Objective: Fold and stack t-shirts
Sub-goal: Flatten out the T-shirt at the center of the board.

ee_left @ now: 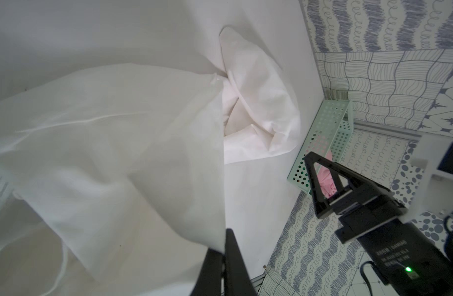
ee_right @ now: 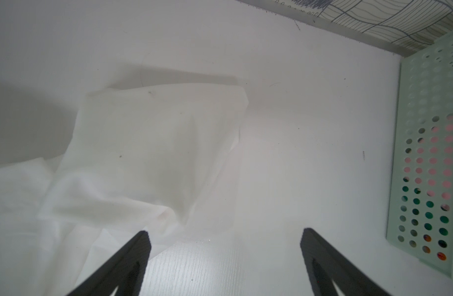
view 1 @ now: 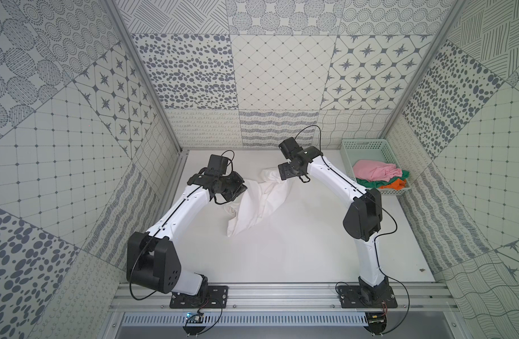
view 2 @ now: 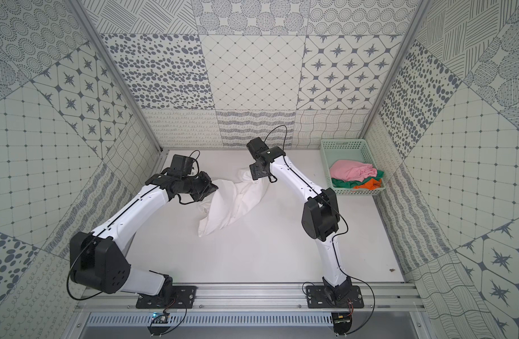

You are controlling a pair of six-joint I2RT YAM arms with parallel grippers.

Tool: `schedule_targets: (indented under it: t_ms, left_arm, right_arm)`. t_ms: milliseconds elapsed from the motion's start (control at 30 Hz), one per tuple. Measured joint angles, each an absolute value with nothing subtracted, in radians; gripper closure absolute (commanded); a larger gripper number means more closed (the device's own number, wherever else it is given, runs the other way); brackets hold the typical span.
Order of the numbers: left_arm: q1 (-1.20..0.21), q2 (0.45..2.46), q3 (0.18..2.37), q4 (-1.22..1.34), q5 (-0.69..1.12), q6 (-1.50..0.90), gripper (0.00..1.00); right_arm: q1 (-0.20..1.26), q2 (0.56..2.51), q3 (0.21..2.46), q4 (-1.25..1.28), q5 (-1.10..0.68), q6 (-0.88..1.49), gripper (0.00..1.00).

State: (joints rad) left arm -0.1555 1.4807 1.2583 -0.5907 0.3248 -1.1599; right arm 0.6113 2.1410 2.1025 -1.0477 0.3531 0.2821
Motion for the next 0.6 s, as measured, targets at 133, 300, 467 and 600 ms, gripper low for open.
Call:
schedule_targets:
  t_ms: [133,300,467,600]
  left_arm:
    - [-0.147,1.460,1.335,-0.627,0.316,-1.157,1.00]
    - [-0.138,1.454,1.451,-0.678,0.308,-1.151,1.00]
    - [-0.125,1.454,1.558,-0.717,0.293,-1.137,1.00]
    - [-0.104,1.453,1.628,-0.751,0.288,-1.130,1.00]
  right_arm:
    - [0.611,2.165,2.117,-1.050,0.346,0.283,0.05]
    - [0.611,2.198,2.136,-1.050,0.339,0.285,0.04]
    - [0.611,2.221,2.148,-1.051,0.334,0.286,0.05]
    - [0.611,2.226,2.152,-1.051,0.334,0.286,0.04]
